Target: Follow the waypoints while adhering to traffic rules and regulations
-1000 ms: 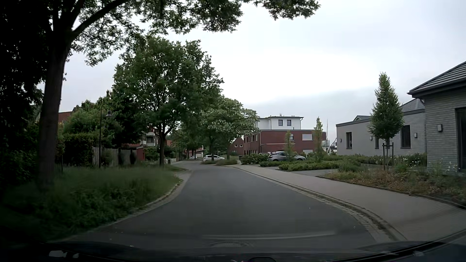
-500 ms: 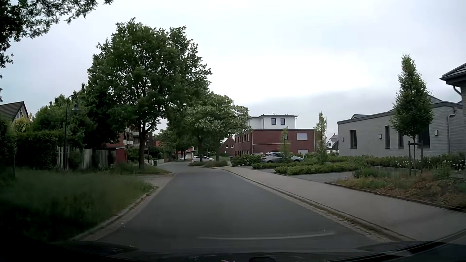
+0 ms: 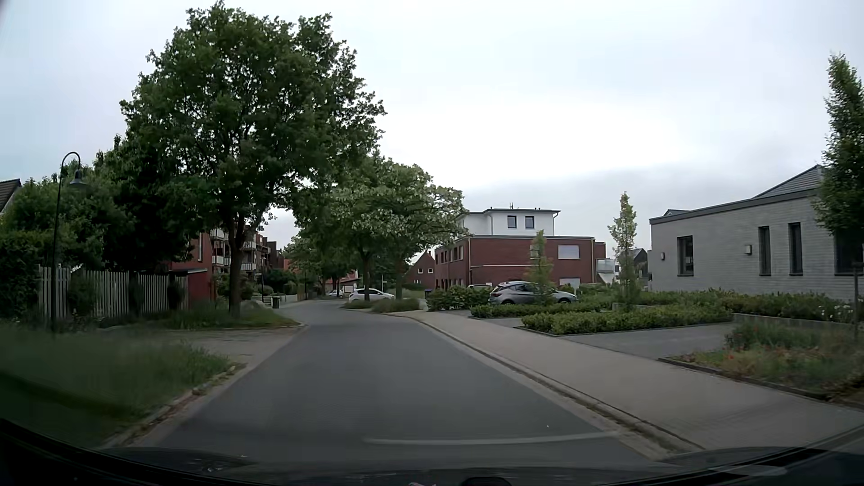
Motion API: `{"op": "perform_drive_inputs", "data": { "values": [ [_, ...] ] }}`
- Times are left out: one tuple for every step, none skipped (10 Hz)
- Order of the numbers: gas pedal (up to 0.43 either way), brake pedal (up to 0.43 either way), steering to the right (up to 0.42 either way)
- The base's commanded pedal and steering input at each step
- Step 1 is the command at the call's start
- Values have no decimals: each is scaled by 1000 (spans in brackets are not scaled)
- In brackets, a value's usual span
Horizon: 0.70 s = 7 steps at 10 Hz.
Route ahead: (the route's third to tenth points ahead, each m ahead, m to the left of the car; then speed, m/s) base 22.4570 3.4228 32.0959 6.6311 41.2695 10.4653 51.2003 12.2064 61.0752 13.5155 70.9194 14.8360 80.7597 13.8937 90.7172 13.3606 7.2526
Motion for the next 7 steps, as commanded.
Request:
{"op": "perform_drive_inputs", "data": {
  "values": [
    [157, 0, -35],
    [157, 0, -45],
    [157, 0, -58],
    [157, 0, -64],
    [157, 0, -65],
    [157, 0, -66],
    [157, 0, -65]
  ]
}}
